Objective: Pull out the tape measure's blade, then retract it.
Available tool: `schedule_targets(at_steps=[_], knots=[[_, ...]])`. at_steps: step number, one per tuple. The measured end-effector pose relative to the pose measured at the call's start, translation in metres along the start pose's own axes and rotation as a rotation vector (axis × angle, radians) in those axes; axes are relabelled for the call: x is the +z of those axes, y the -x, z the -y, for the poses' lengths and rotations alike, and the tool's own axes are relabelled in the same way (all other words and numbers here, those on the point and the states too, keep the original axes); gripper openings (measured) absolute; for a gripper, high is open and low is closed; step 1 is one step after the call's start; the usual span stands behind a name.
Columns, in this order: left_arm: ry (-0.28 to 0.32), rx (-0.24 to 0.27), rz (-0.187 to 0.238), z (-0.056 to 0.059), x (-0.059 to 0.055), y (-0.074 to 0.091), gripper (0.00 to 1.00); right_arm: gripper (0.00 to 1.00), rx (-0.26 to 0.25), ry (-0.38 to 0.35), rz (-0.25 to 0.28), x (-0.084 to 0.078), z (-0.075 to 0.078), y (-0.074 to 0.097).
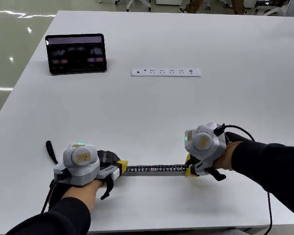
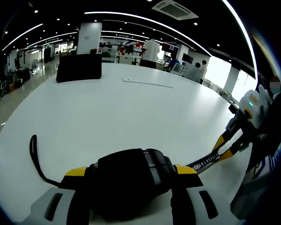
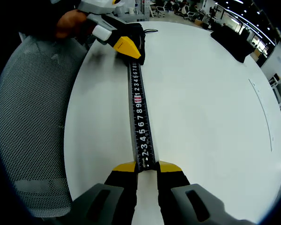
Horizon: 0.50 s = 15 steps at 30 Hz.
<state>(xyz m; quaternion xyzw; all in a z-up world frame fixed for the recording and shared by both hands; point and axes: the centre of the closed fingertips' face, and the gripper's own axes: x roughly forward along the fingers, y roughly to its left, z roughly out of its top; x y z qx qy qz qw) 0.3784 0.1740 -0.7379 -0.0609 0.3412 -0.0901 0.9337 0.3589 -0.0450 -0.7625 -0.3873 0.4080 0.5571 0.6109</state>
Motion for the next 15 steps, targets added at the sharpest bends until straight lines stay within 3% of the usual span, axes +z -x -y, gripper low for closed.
schedule_targets(at_steps=[15], knots=[[0.008, -0.001, -0.001, 0.0003, -0.0002, -0.0005, 0.66, 0.11, -0.014, -0.031, 0.035, 0.0079, 0.0002, -0.0026]])
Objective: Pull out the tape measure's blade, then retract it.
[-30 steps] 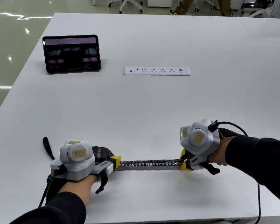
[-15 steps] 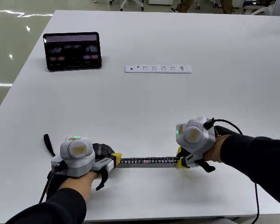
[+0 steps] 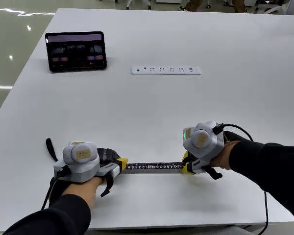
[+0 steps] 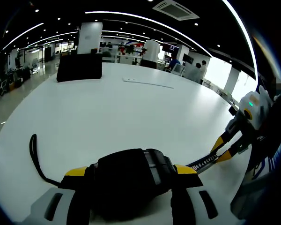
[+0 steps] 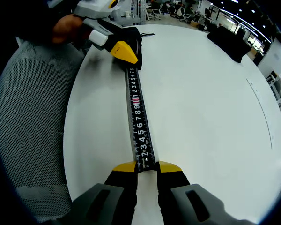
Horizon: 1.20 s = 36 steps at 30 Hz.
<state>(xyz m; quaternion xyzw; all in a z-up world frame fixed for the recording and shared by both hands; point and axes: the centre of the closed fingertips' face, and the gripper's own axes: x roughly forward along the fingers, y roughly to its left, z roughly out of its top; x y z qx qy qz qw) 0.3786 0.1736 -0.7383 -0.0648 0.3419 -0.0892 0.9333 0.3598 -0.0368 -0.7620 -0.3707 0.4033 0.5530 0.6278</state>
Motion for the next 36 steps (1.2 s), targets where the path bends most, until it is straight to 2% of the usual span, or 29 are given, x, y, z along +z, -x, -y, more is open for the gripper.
schedule_targets(at_steps=[12, 36], knots=[[0.005, -0.002, -0.004, 0.000, 0.000, -0.001, 0.66, 0.11, 0.001, 0.005, 0.018, 0.016, -0.002, -0.008], [0.020, -0.004, -0.005, 0.000, 0.000, 0.000, 0.66, 0.11, 0.003, 0.001, 0.056, 0.036, -0.005, -0.017]])
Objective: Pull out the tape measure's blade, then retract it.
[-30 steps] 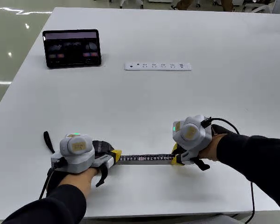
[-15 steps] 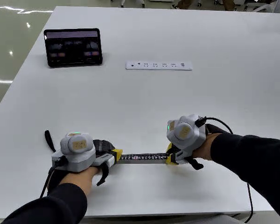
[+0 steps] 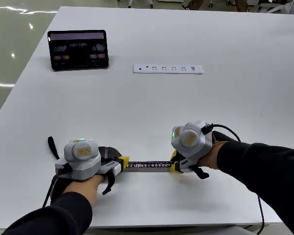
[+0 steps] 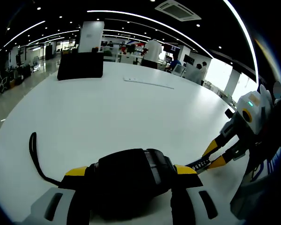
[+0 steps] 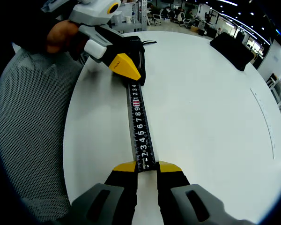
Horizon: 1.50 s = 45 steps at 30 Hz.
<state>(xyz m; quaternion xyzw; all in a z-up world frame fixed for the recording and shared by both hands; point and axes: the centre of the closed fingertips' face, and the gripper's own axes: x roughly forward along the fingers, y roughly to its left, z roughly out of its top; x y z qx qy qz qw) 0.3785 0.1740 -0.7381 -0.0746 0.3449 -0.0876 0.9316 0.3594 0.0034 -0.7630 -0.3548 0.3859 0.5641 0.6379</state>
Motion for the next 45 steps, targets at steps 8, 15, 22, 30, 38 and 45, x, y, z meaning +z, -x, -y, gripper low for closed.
schedule_targets(at_steps=[8, 15, 22, 30, 38, 45], knots=[[0.003, -0.001, -0.001, 0.000, 0.000, 0.000, 0.65, 0.10, 0.000, -0.005, 0.019, 0.007, 0.000, -0.002], [0.005, -0.003, -0.001, 0.000, 0.000, 0.000, 0.65, 0.11, 0.002, -0.012, 0.024, 0.010, -0.001, -0.005], [0.015, -0.007, 0.000, 0.000, 0.000, -0.001, 0.65, 0.11, -0.004, -0.022, 0.030, 0.013, -0.001, -0.006], [0.022, -0.013, -0.002, -0.001, 0.000, -0.001, 0.65, 0.11, -0.007, -0.039, 0.046, 0.016, -0.002, -0.007], [0.034, -0.018, -0.002, -0.001, 0.000, -0.001, 0.65, 0.11, -0.008, -0.040, 0.054, 0.019, -0.002, -0.008], [0.038, -0.032, -0.007, -0.001, -0.001, 0.000, 0.65, 0.11, -0.005, -0.032, 0.072, 0.020, -0.003, -0.008]])
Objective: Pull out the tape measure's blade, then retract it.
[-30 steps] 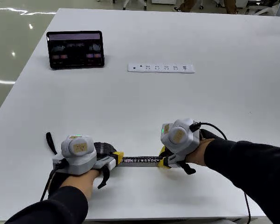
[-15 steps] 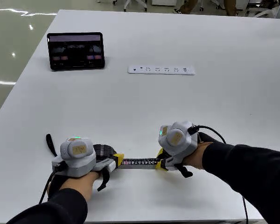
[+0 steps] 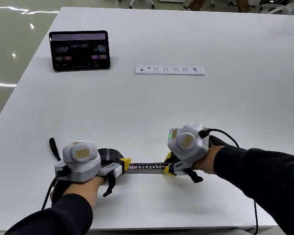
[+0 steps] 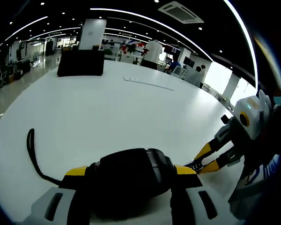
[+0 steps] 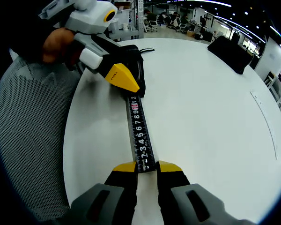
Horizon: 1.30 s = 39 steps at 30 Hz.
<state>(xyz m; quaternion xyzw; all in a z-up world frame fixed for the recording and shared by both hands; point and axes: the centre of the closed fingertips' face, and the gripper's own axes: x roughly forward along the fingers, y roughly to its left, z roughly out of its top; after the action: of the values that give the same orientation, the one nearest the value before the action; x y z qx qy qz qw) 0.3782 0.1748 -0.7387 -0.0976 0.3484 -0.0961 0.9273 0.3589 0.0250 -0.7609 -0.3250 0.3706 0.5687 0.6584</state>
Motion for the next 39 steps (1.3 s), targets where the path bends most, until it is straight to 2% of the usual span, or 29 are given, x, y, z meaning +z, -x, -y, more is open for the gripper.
schedule_targets(at_steps=[15, 21, 31, 39], knots=[[-0.001, -0.012, -0.001, 0.000, 0.001, 0.000, 0.64, 0.11, 0.023, -0.005, -0.012, 0.003, 0.002, -0.002], [-0.036, 0.014, -0.008, 0.002, 0.001, -0.001, 0.64, 0.11, 0.011, -0.002, -0.024, 0.003, 0.001, -0.002], [-0.094, 0.055, -0.027, 0.001, -0.002, 0.000, 0.65, 0.11, -0.002, -0.021, 0.003, 0.008, 0.001, -0.005], [-0.063, 0.038, -0.023, 0.000, -0.002, 0.001, 0.64, 0.11, 0.002, -0.005, 0.016, 0.012, -0.001, -0.007]])
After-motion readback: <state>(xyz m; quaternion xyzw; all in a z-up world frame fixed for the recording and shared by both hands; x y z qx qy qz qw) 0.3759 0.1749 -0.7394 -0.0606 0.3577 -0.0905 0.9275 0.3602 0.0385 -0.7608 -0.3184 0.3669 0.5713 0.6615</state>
